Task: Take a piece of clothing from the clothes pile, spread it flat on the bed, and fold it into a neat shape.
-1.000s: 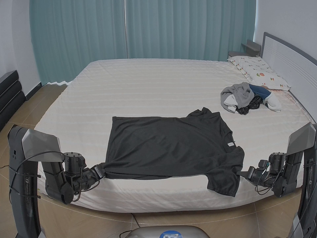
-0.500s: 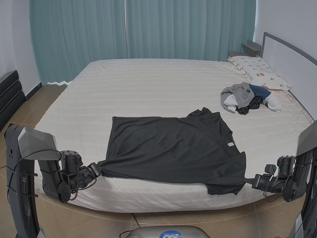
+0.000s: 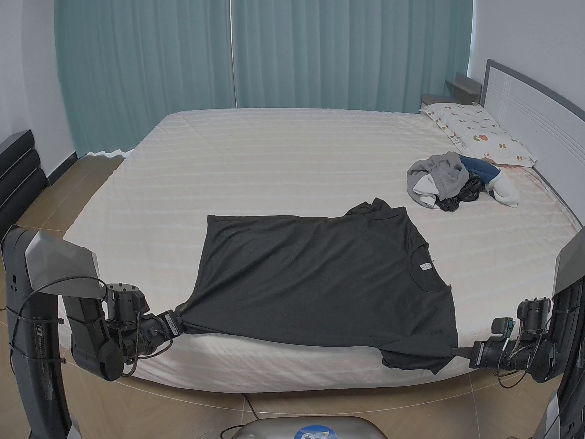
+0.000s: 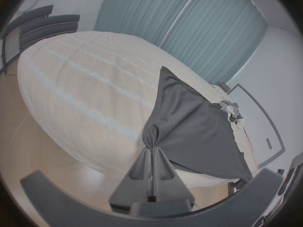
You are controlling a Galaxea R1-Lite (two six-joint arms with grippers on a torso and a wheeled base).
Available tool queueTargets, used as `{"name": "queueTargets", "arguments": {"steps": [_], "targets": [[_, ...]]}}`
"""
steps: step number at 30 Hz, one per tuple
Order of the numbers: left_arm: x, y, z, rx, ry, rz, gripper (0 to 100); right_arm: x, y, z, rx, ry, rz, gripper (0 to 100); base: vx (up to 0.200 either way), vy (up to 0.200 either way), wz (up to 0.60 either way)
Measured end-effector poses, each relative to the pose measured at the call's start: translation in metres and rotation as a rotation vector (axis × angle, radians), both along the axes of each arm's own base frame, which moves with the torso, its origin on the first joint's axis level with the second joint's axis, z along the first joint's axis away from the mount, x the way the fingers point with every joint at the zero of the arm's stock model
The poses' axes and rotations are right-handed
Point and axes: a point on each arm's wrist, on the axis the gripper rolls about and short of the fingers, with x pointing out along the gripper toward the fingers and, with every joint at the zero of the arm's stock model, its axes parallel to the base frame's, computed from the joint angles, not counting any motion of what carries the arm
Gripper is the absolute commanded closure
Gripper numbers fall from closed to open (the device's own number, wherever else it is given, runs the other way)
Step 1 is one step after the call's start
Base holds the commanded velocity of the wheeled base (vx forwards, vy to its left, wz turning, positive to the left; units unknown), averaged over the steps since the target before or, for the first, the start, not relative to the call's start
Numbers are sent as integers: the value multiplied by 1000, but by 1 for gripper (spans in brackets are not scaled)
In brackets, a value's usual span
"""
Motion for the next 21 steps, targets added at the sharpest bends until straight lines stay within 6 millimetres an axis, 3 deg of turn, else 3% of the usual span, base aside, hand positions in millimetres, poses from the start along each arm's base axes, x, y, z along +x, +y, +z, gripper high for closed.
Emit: {"name": "queueTargets", "arguments": {"steps": [21], "targets": [[-38, 4, -6, 192, 35, -132, 100, -21, -1, 4, -88, 79, 93, 100, 0, 0, 0]]}}
